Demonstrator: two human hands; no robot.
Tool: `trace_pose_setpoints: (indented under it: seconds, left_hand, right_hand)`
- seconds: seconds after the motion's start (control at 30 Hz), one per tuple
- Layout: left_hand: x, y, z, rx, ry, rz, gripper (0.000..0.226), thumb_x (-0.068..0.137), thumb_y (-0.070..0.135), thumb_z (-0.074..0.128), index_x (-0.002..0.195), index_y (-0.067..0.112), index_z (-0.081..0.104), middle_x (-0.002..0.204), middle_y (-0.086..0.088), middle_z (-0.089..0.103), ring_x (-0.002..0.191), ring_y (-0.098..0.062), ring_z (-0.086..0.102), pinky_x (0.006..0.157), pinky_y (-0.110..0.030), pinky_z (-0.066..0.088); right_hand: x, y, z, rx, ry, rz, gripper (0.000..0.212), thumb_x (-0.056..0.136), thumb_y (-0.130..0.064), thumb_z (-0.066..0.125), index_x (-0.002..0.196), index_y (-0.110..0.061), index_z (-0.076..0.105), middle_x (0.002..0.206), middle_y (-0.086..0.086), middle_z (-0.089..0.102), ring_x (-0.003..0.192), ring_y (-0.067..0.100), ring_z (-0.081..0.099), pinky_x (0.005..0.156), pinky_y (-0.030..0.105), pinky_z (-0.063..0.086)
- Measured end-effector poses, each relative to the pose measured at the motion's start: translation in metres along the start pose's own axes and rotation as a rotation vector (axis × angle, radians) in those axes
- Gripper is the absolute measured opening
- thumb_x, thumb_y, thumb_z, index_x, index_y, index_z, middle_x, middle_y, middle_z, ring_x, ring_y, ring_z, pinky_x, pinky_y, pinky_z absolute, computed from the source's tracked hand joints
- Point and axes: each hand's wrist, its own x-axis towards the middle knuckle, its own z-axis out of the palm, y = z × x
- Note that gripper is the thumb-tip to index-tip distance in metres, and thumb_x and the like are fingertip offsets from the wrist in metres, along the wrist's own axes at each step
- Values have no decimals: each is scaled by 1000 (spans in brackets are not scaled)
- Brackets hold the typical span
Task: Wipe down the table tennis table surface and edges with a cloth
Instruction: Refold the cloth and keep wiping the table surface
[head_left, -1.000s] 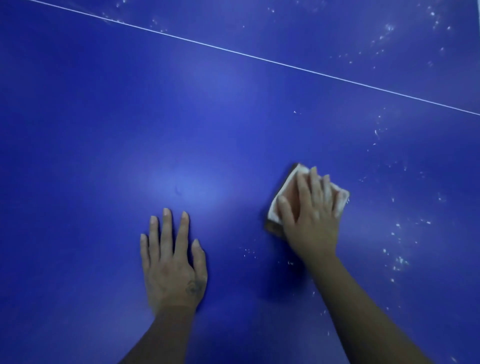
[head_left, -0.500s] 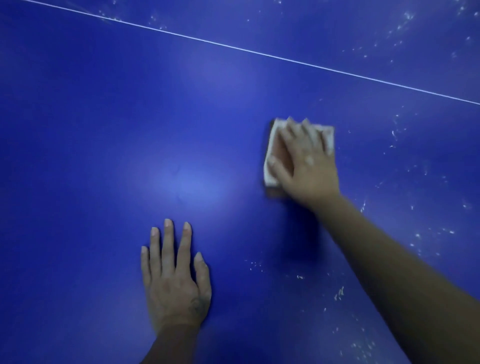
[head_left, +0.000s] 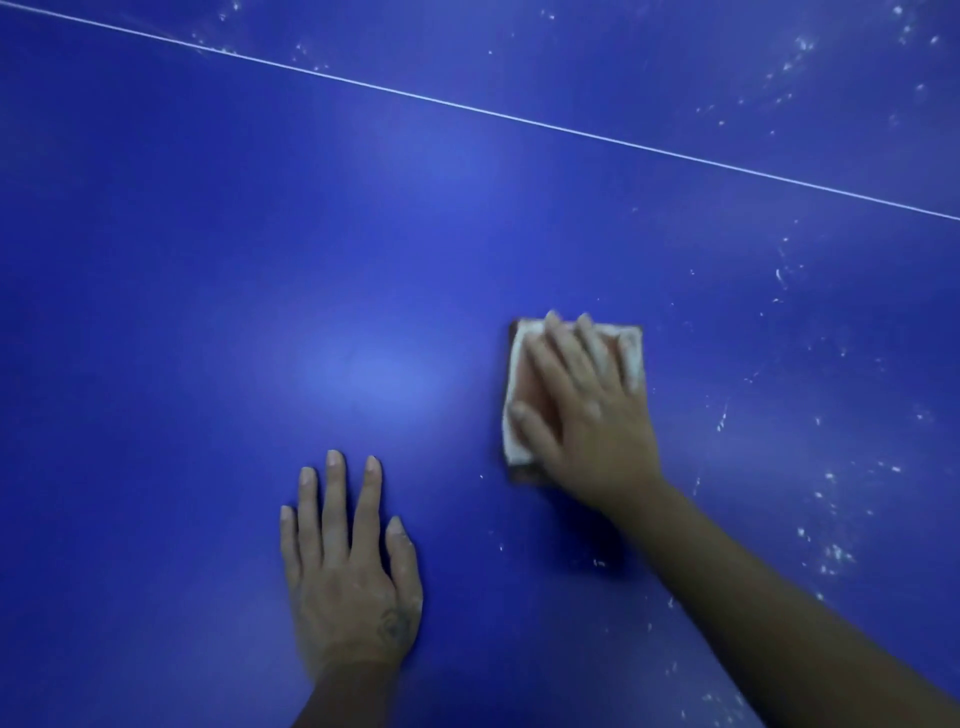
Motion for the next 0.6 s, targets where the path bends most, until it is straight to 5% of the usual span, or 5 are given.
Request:
trace_pose_setpoints:
  seconds: [0.13, 0.23, 0.43, 0.6]
  left_hand:
    - [1, 1, 0, 0, -4, -1, 62, 107, 34, 44, 167, 19, 43, 180, -7, 26, 168, -33, 21, 135, -59, 17]
    - [1, 0, 0, -2, -11, 0, 62, 107, 34, 44, 167, 18, 44, 180, -7, 27, 168, -33, 21, 135, -60, 17]
    - [1, 1, 0, 9, 9, 20, 60, 108, 33, 42, 166, 17, 46, 179, -8, 28, 167, -34, 22, 134, -60, 18]
    - [0, 2, -2, 5, -17, 2, 62, 106, 31, 45, 167, 17, 45, 180, -8, 25, 168, -33, 19, 134, -62, 18]
  right_hand:
    - [-47, -30, 2, 74, -104, -238, 73, 104, -61, 53, 165, -24, 42, 178, -4, 23, 166, 26, 19, 127, 65, 20]
    - [3, -11, -2, 24, -109, -343, 70, 105, -60, 51, 163, -21, 45, 175, 0, 33, 164, 27, 25, 128, 65, 19]
    - [139, 75, -15, -107, -119, -104, 76, 104, -67, 36, 167, -25, 38, 175, -2, 30, 164, 28, 25, 130, 64, 8]
    - [100, 115, -26, -106, -71, 173, 75, 105, -68, 35, 169, -30, 30, 178, -8, 23, 166, 25, 15, 131, 61, 9]
